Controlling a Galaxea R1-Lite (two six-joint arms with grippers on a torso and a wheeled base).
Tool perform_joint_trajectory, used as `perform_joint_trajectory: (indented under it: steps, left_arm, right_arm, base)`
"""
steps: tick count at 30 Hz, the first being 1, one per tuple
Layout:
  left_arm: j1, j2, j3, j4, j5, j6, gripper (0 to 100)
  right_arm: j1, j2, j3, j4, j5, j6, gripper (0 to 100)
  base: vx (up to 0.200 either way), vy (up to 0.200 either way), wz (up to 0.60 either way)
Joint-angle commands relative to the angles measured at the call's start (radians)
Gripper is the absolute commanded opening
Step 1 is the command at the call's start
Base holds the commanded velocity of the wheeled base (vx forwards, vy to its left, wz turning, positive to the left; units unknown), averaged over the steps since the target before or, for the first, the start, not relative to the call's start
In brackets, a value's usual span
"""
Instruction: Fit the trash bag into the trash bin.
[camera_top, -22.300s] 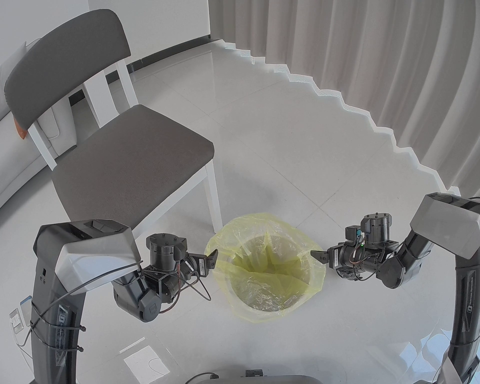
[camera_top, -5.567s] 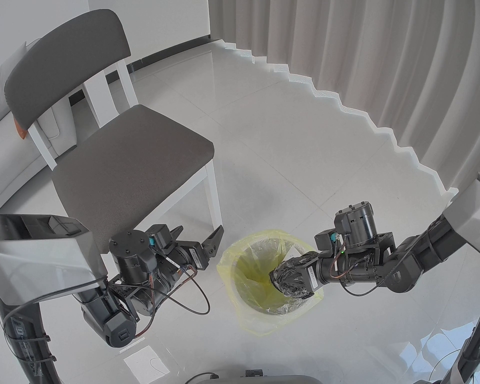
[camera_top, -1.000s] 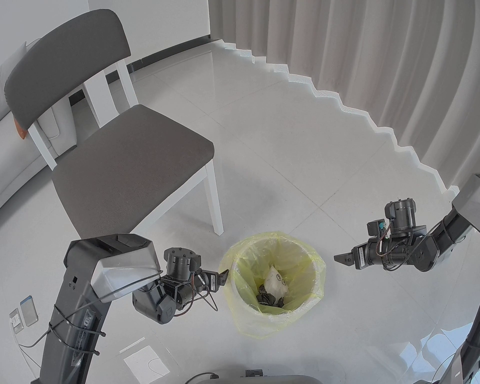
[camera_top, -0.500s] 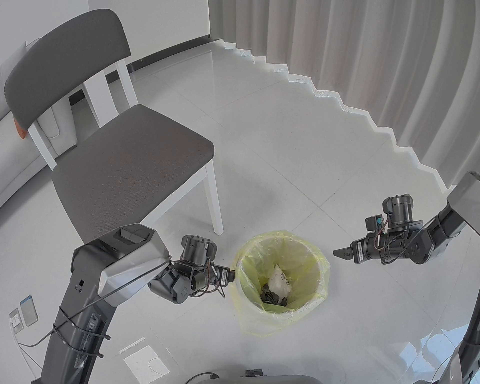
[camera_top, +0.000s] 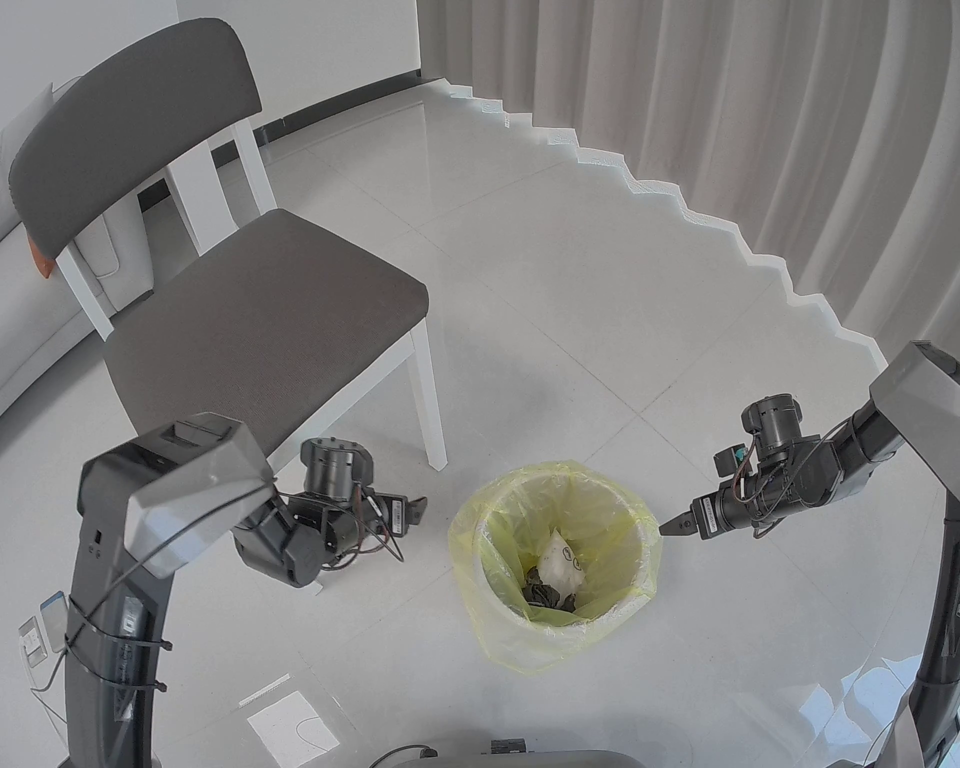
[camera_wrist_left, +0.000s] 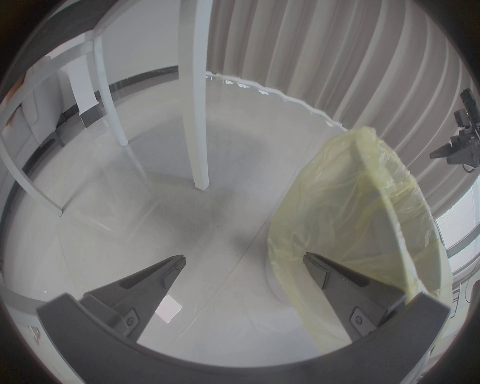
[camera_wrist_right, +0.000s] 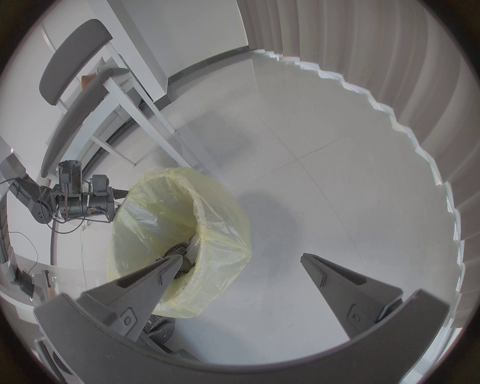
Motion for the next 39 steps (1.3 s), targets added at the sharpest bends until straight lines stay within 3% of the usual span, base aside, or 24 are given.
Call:
perform_joint_trajectory:
  steps: [1,10,17,26,32,39]
  left_arm:
    - [0.065,-0.133,0.085,-0.035,-0.010,-0.008,100]
    - [0.060,-0.217,0.206,-0.192,-0.012,-0.066,100]
    - [0.062,-0.274,0.303,-0.238,-0.010,-0.069,100]
    - [0.031,-0.276,0.323,-0.256,-0.012,-0.069,100]
    - [0.014,-0.263,0.323,-0.264,-0.012,-0.069,100]
    - [-0.024,-0.216,0.311,-0.265,-0.042,-0.067,100]
  right_arm:
    - [-0.011,0.073,-0.082,0.055,0.002,-0.025,100]
    - [-0.031,0.230,-0.255,0.083,0.000,-0.029,100]
    - [-0.030,0.357,-0.476,0.233,0.000,-0.048,100]
    - [-0.024,0.454,-0.666,0.357,0.000,-0.046,100]
    - [-0.038,0.443,-0.653,0.385,0.000,-0.052,100]
    - [-0.134,0.184,-0.427,0.394,-0.001,-0.109,100]
  base:
    - [0.000,0.000,0.00]
    - [0.000,0.000,0.00]
    - [0.000,0.000,0.00]
    - [0.000,0.000,0.00]
    - [0.000,0.000,0.00]
    - [0.000,0.000,0.00]
